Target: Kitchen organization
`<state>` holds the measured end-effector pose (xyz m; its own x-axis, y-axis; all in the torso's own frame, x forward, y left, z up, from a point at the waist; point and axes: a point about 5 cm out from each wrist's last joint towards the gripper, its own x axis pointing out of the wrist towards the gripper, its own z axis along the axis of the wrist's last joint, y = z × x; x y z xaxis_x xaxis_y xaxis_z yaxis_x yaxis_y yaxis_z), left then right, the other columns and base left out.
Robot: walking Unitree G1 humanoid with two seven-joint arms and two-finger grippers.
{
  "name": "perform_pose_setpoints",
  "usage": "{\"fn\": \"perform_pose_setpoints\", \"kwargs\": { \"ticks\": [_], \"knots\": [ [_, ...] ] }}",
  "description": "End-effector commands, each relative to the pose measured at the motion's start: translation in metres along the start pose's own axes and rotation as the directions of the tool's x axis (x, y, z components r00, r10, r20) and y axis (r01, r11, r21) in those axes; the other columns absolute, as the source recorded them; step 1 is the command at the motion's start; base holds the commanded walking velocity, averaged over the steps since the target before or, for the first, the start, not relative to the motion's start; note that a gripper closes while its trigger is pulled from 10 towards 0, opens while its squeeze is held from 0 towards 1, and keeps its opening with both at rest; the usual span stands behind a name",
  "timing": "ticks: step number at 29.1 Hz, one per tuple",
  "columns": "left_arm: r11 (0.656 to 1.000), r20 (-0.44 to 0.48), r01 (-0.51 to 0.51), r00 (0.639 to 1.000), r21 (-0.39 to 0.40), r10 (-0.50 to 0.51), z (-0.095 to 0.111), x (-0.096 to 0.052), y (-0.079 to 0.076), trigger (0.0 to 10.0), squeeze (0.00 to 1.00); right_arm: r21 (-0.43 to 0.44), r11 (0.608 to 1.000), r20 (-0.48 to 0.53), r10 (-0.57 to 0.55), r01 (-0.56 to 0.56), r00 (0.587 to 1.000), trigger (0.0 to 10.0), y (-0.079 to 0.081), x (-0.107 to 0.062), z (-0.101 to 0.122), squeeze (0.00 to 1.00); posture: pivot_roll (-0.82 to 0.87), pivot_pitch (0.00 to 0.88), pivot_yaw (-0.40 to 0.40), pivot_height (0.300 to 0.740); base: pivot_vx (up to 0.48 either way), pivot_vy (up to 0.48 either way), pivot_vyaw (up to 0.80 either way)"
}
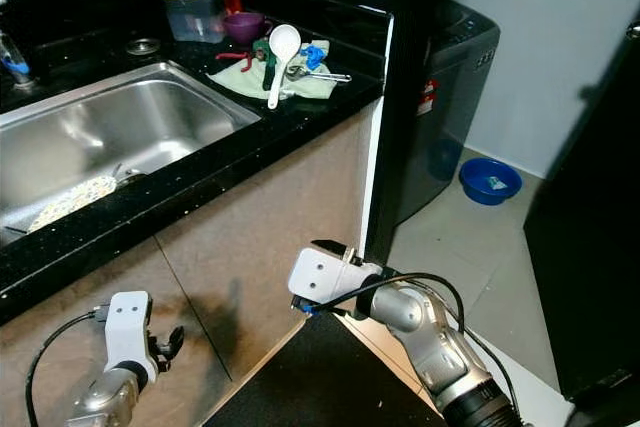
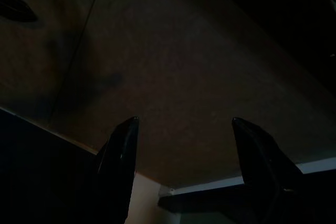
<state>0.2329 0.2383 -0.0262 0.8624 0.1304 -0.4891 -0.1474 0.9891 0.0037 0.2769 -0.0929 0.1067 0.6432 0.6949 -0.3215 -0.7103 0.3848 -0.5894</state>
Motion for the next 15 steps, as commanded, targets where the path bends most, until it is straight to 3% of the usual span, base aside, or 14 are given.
{"fn": "perform_pose_setpoints", "kwargs": {
  "ticks": [1,15],
  "knots": [
    [1.0,-0.016,-0.005,1.0,-0.01,0.005,-0.0027,-0.0007,0.0017,10.0,0.0,-0.003,1.0,-0.004,-0.004,0.004,1.0,10.0,-0.0021,-0.0005,0.0005,0.0,0.0,0.0,0.003,0.74,0.0,0.0,0.0],
    [1.0,-0.019,-0.002,1.0,-0.011,0.002,-0.0036,-0.0003,0.0004,10.0,0.0,-0.004,1.0,-0.005,-0.005,0.004,1.0,10.0,-0.0031,-0.0006,0.0002,0.0,0.0,0.0,-0.002,0.74,0.0,0.0,0.0]
  ]
}}
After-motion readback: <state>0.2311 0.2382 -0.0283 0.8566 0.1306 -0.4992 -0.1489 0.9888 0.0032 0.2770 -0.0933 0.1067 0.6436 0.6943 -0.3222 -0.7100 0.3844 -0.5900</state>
